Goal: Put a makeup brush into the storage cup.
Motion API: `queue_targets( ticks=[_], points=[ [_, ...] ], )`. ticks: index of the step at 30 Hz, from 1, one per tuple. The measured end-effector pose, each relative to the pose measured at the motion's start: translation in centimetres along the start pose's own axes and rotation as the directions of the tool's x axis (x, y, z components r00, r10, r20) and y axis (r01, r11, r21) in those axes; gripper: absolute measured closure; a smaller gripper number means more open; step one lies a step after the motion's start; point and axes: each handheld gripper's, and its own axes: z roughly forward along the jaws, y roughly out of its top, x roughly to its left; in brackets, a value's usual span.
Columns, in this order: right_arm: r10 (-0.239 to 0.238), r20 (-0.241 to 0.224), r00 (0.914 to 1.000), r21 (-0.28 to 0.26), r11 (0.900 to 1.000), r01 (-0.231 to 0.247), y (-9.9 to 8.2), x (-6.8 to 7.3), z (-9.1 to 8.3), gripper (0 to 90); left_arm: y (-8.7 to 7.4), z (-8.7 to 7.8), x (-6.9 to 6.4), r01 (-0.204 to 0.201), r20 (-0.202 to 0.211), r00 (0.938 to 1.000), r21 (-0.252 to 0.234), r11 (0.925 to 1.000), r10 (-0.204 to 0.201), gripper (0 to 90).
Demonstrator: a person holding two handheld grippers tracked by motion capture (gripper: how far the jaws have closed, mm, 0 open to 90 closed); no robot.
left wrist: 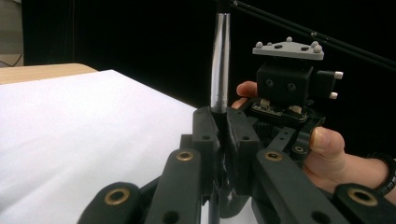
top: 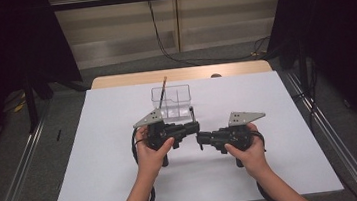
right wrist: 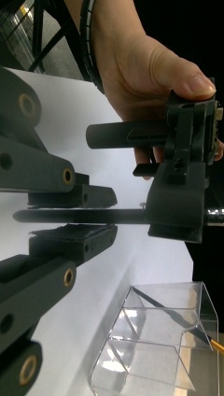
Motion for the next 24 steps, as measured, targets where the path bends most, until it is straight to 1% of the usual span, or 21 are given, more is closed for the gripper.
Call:
queue_targets(
  ticks=[2, 4, 5, 6, 9, 11, 12, 14, 17, 18, 21, 24],
  points=[
    [-0.003, 0.003, 1.0000, 0.004, 1.0000, 0.003, 0.0, 0.0, 0.0, 76.8, 0.0, 0.0, 0.0, -0.004, -0.002, 1.0000, 0.004, 1.0000, 0.004, 83.9],
    [-0.004, 0.015, 0.9999, 0.005, 1.0000, 0.004, 0.0, 0.0, 0.0, 70.3, 0.0, 0.0, 0.0, -0.008, -0.006, 0.9999, 0.007, 0.9999, 0.008, 83.8],
    [-0.004, 0.022, 0.9997, 0.006, 1.0000, 0.004, 0.0, 0.0, 0.0, 68.9, 0.0, 0.0, 0.0, -0.006, -0.006, 1.0000, 0.006, 1.0000, 0.006, 83.8],
    [0.000, 0.021, 0.9998, 0.006, 1.0000, 0.000, 0.0, 0.0, 0.0, 68.3, 0.0, -0.1, 0.0, -0.006, -0.007, 1.0000, 0.007, 1.0000, 0.006, 83.8],
    [0.002, 0.019, 0.9998, 0.014, 0.9999, -0.003, 0.0, -0.1, 0.0, 62.0, 0.0, -0.3, 0.0, -0.010, -0.014, 0.9999, 0.009, 0.9999, 0.010, 83.8],
    [-0.004, 0.034, 0.9994, 0.012, 0.9999, 0.004, 0.0, -0.1, 0.0, 54.8, 0.0, -0.4, 0.0, -0.012, -0.011, 0.9999, 0.011, 0.9999, 0.013, 83.8],
    [-0.006, 0.035, 0.9994, 0.014, 0.9999, 0.005, 0.0, -0.1, 0.0, 52.2, 0.1, -0.5, 0.0, -0.013, -0.012, 0.9998, 0.012, 0.9998, 0.013, 83.8],
    [-0.013, 0.051, 0.9986, 0.015, 0.9998, 0.012, 0.0, 0.0, 0.0, 46.5, 0.1, -0.6, 0.1, -0.015, -0.015, 0.9998, 0.012, 0.9998, 0.016, 83.8],
    [-0.022, 0.063, 0.9978, 0.030, 0.9993, 0.021, 0.1, 0.0, 0.0, 39.3, 0.2, -0.8, 0.1, -0.015, -0.018, 0.9997, 0.012, 0.9998, 0.015, 83.8],
    [-0.018, 0.065, 0.9977, 0.029, 0.9995, 0.016, 0.1, 0.0, 0.0, 37.9, 0.2, -0.8, 0.1, -0.014, -0.017, 0.9998, 0.011, 0.9998, 0.014, 83.8],
    [-0.030, 0.077, 0.9966, 0.025, 0.9993, 0.028, 0.1, -0.1, -0.2, 32.2, 0.3, -1.0, 0.1, -0.017, -0.019, 0.9997, 0.009, 0.9998, 0.017, 83.8],
    [-0.043, 0.092, 0.9948, 0.027, 0.9988, 0.041, 0.2, -0.2, -0.6, 28.3, 0.3, -1.2, 0.1, -0.019, -0.026, 0.9995, 0.007, 0.9998, 0.019, 83.8]
  ],
)
